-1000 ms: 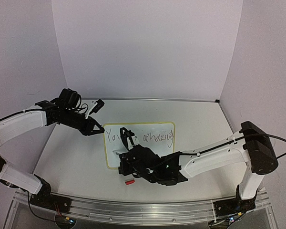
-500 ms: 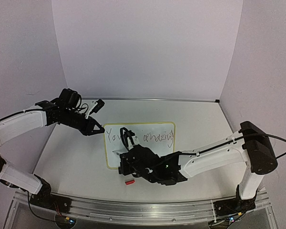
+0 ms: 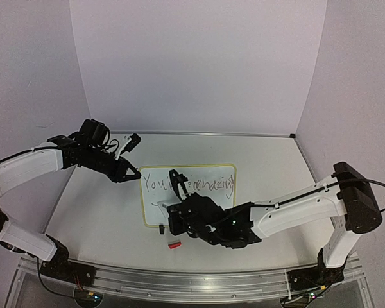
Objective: Write a sentence on the whiteboard
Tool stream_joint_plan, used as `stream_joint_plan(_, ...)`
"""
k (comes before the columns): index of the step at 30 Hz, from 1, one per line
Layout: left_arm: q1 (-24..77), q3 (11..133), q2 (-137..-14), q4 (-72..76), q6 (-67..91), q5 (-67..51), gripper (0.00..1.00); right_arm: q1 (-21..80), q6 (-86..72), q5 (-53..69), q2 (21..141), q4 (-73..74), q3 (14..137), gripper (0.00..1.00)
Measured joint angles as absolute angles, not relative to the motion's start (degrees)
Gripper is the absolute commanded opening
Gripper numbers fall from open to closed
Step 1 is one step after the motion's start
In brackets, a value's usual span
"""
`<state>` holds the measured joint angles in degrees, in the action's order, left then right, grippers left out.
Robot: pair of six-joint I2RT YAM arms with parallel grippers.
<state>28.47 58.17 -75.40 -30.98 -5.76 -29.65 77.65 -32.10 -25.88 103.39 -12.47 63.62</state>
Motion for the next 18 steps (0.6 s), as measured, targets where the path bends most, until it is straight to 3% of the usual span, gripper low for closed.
stream_joint_plan(18,28.5,58.2,-75.4,-30.9,-5.7,-29.6,0.00,75.7,-30.7,-24.4,102.9,-14.2,63.6,0.00)
